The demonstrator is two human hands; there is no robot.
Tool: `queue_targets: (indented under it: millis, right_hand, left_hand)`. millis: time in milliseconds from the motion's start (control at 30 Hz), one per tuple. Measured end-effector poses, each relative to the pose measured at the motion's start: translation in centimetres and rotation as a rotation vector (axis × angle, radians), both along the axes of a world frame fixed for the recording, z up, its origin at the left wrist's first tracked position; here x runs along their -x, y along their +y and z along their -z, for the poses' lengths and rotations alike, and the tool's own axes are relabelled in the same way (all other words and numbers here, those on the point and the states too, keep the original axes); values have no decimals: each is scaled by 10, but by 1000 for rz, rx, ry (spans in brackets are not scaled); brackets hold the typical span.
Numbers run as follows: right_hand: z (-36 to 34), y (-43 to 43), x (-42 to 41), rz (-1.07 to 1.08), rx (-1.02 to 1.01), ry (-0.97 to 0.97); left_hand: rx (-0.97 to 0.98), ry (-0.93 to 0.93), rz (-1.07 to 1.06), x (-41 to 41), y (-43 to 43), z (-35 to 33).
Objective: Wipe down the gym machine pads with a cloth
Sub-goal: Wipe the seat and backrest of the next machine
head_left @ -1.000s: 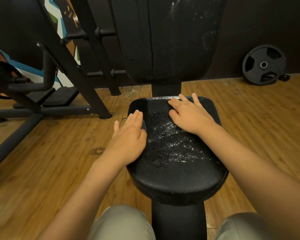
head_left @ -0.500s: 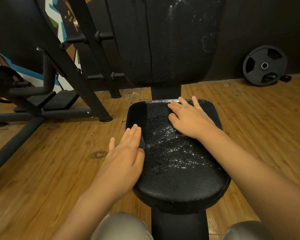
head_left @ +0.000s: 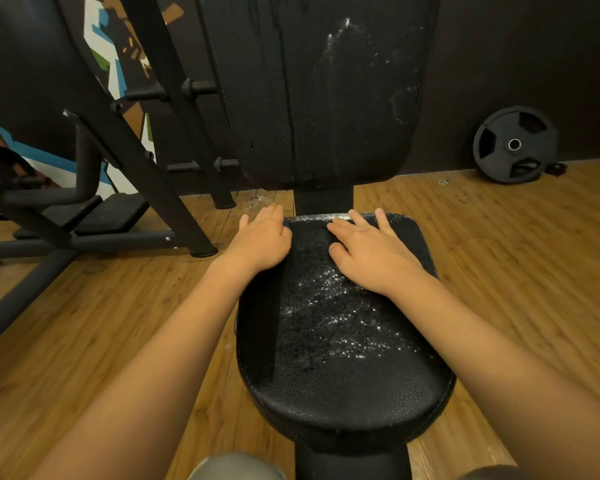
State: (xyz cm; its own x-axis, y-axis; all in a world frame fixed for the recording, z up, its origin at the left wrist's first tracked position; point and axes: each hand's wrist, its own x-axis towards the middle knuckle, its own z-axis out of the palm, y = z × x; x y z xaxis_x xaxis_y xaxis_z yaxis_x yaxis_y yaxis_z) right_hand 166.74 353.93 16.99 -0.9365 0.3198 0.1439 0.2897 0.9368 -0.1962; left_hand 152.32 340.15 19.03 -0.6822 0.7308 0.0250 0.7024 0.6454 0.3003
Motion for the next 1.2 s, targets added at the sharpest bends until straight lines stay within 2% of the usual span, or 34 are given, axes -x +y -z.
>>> queue_targets:
  millis: [167,300,667,1033,1200]
  right_hand:
    - [-1,0,0,-4,1,-2]
    - [2,2,0,-12,-1,5]
    - [2,1,0,-4,2,6]
    - [0,1,-1,-2,2,10]
    - [2,2,0,-8,1,15]
  left_hand:
    - [-1,94,4,-5,-28,3]
    - [-3,40,27,-12,-35,6]
    - [94,87,14,17,2,1]
    - [51,97,23,4,-11,8]
    - [23,-25,14,19,-1,-2]
